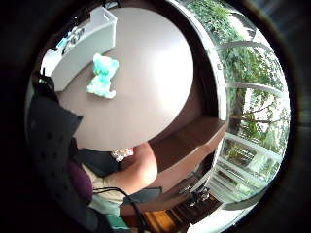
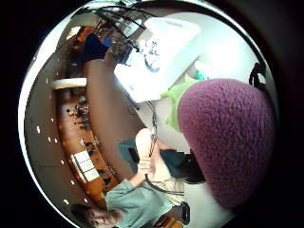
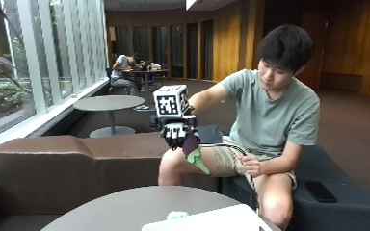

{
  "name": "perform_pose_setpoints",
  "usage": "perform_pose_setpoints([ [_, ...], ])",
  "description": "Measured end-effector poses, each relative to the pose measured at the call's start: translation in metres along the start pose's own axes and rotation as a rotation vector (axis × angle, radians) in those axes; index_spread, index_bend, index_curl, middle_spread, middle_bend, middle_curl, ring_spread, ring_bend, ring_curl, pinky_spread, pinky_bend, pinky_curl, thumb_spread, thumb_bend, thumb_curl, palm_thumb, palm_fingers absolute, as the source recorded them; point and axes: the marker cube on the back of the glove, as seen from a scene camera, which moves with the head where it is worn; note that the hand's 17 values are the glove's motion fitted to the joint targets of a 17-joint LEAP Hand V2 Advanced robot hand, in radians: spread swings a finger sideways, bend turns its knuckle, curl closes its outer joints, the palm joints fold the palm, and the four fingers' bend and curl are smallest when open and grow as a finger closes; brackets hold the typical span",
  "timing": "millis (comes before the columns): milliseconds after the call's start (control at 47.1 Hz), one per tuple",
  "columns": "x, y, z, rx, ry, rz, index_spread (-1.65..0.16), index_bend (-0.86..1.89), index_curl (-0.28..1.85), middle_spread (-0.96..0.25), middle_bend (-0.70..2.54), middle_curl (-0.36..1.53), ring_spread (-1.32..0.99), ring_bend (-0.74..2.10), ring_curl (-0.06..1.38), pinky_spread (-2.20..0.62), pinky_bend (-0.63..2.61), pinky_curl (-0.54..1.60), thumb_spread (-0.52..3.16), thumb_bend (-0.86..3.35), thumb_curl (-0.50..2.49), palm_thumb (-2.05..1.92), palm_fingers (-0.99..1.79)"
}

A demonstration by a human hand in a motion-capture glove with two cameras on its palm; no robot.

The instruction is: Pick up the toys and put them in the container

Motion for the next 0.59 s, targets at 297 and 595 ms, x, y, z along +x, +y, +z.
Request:
perform_pose_setpoints([
  [297,-0.083,-0.054,-0.119,0.117,0.103,0.051,-0.26,0.9,0.77,-0.19,1.15,0.85,-0.38,1.31,0.72,-0.34,1.13,0.53,0.55,0.04,0.88,0.61,1.02],
  [595,-0.162,-0.127,-0.094,0.188,0.083,0.034,-0.26,0.85,0.86,-0.19,1.15,0.88,-0.37,1.34,0.73,-0.34,1.17,0.55,0.52,0.0,0.94,0.61,0.93],
])
